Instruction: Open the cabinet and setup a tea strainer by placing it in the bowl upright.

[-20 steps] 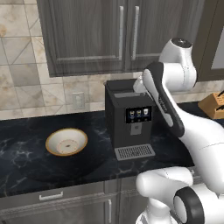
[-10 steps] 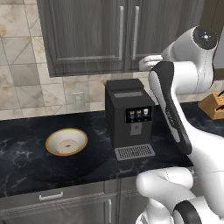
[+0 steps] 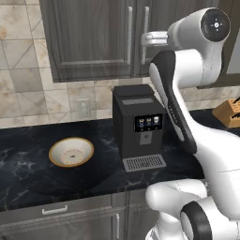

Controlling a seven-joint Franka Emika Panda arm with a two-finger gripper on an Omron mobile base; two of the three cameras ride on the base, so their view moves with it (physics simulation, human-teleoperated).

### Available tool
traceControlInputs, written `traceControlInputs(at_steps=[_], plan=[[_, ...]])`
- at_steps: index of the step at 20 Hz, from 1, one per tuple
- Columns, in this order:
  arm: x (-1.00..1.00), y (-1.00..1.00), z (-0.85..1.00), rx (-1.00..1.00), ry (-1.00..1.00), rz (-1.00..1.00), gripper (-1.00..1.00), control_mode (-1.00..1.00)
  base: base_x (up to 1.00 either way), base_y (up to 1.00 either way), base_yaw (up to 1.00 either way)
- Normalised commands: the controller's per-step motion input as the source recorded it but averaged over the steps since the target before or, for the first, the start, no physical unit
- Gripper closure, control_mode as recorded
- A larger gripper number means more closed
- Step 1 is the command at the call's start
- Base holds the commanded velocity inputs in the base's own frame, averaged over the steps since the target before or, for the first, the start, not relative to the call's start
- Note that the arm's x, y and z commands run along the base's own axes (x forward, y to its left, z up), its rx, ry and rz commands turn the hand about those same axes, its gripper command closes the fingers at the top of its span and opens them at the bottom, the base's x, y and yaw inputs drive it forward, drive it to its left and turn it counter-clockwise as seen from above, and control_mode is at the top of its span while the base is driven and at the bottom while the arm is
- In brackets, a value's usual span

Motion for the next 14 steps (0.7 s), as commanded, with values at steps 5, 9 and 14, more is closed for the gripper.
traceControlInputs(at_steps=[5, 9, 14], plan=[[0.33, -0.01, -0.04, 0.08, 0.0, -0.02, -1.0, -1.0, 0.0, 0.0, 0.0], [0.33, 0.0, -0.01, 0.0, 0.11, 0.0, -1.0, -1.0, 0.0, 0.0, 0.0], [0.66, 0.0, -0.24, -0.01, 0.03, 0.0, -1.0, -1.0, 0.0, 0.0, 0.0]])
